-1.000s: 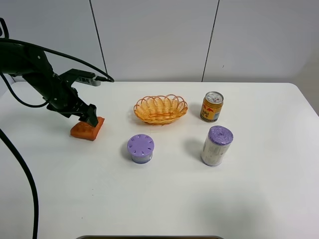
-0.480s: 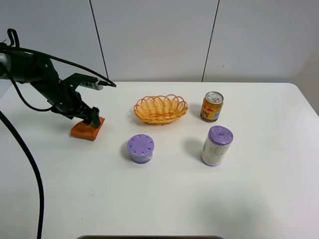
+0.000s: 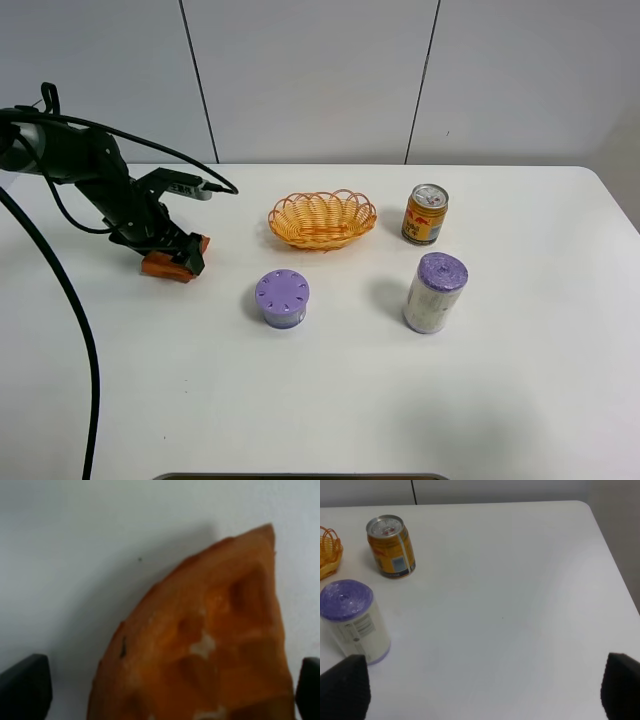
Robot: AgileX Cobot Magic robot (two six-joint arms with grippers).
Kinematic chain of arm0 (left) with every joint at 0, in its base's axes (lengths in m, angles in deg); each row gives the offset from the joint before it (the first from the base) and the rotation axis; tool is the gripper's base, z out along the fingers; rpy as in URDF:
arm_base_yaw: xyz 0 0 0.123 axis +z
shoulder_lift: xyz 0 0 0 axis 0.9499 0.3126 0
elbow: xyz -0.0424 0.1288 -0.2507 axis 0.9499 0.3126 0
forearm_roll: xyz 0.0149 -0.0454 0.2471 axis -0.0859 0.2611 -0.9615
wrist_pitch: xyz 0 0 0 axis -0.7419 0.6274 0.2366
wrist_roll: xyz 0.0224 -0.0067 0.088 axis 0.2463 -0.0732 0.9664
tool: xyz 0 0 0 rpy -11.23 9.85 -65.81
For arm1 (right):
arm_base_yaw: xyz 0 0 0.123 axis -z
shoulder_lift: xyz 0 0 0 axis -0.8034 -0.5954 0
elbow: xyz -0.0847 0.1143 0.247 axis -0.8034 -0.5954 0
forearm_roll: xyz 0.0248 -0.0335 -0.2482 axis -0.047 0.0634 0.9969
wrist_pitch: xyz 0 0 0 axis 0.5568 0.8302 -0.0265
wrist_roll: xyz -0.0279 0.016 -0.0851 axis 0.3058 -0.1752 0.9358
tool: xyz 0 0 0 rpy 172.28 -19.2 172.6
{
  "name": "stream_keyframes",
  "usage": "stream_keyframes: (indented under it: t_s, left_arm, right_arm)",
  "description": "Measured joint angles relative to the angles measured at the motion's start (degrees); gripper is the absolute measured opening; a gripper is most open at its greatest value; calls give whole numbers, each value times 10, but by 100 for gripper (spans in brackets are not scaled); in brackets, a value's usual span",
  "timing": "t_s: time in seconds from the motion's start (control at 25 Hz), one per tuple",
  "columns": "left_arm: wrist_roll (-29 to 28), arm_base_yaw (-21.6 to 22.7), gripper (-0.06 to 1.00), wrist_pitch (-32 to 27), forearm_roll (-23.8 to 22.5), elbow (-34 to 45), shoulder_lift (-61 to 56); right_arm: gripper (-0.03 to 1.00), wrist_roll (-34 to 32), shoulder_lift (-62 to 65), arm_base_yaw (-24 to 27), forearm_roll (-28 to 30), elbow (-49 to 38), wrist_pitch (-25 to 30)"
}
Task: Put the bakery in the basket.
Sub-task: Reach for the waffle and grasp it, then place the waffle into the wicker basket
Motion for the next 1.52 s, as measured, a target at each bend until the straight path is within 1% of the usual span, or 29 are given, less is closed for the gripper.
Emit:
stream_keyframes:
  t_s: [0.32,0.36,0.4,0.44,0.56,0.6,0.64,0.84,1.0,1.52]
  left_arm:
    - [0,-16,99,11,-6,-6,17]
    - [0,-18,97,13,-8,-7,17]
    - [0,-19,95,15,-9,-7,20]
    - [0,-20,89,16,-11,-8,20]
    - [0,-21,71,21,-13,-9,22]
    - [0,-22,67,21,-13,-9,22]
    - [1,-22,65,21,-13,-9,22]
    - [2,-22,65,19,-13,-9,22]
    - [2,-23,65,4,-12,-10,22]
    - [-28,-26,65,-70,-12,-5,-3]
  right_arm:
    - [91,0,0,0,0,0,0]
    - [91,0,0,0,0,0,0]
    - [91,0,0,0,0,0,0]
    - [91,0,0,0,0,0,0]
    - [91,0,0,0,0,0,0]
    - [91,0,0,0,0,0,0]
    - [91,0,0,0,0,0,0]
    - [91,0,0,0,0,0,0]
    - [91,0,0,0,0,0,0]
    - [91,0,0,0,0,0,0]
